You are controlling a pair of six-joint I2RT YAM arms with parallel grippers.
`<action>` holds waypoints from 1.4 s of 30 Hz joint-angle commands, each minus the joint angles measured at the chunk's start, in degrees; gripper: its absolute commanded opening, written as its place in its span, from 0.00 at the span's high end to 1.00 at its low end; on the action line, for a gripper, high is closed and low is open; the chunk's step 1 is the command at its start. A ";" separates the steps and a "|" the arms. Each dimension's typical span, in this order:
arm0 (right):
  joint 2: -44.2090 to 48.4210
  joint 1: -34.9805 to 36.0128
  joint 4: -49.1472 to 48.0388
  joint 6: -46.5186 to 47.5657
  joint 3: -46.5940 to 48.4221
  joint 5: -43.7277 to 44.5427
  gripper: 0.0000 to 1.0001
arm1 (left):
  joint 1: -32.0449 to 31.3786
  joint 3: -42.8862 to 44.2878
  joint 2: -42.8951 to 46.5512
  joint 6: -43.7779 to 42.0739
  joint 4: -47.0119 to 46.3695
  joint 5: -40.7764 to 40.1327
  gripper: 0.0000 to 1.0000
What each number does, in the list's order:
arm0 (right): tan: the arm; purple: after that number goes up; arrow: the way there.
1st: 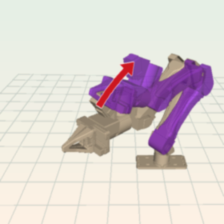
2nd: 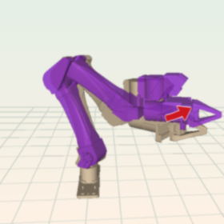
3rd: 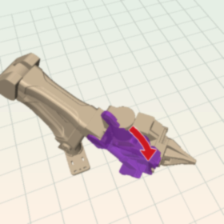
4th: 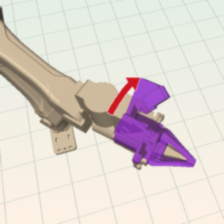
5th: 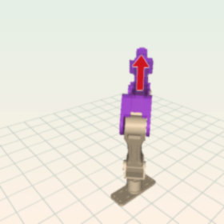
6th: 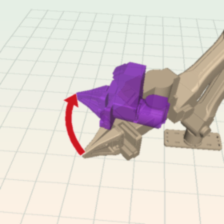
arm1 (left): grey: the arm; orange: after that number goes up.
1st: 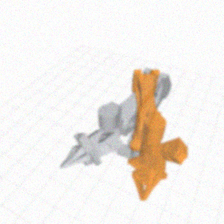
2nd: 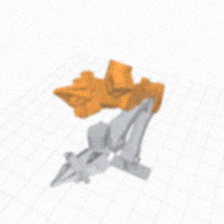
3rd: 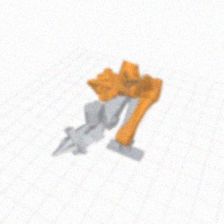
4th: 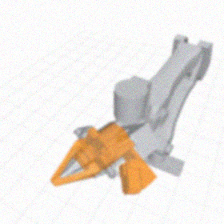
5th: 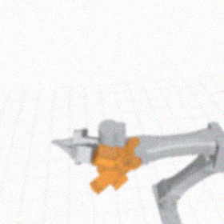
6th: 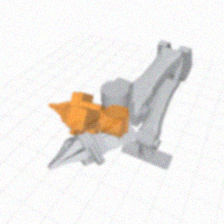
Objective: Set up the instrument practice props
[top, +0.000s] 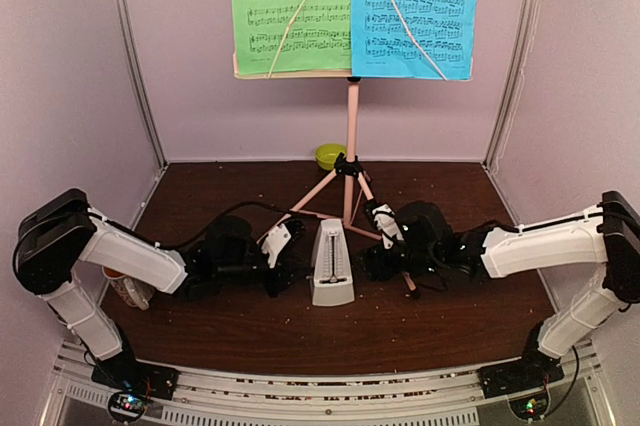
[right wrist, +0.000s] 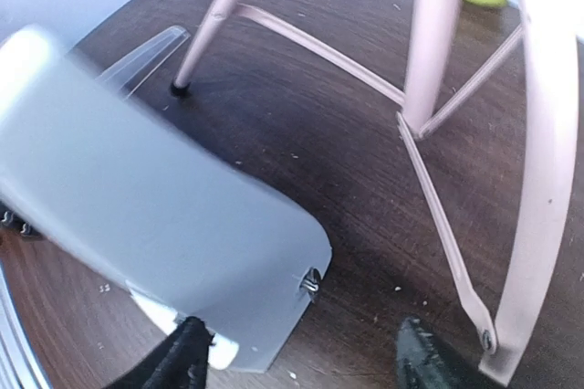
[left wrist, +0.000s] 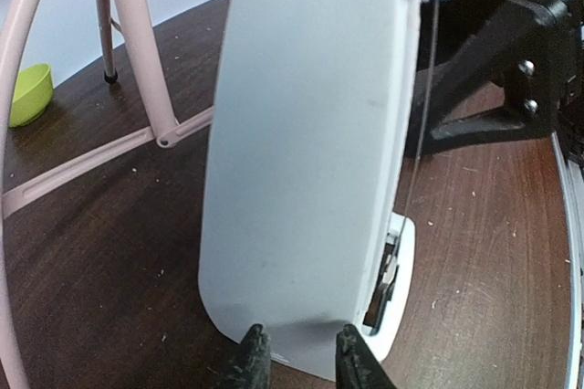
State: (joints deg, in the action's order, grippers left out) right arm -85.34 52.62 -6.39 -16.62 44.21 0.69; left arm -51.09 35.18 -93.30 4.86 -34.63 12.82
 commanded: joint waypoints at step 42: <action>-0.66 -0.04 -13.37 -5.51 1.36 -8.48 0.44 | 0.72 1.40 2.76 0.48 -6.16 0.01 0.74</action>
State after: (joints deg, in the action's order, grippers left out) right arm -85.47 52.69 -18.74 -21.32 44.64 -10.22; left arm -50.68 35.22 -90.30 5.19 -37.71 13.69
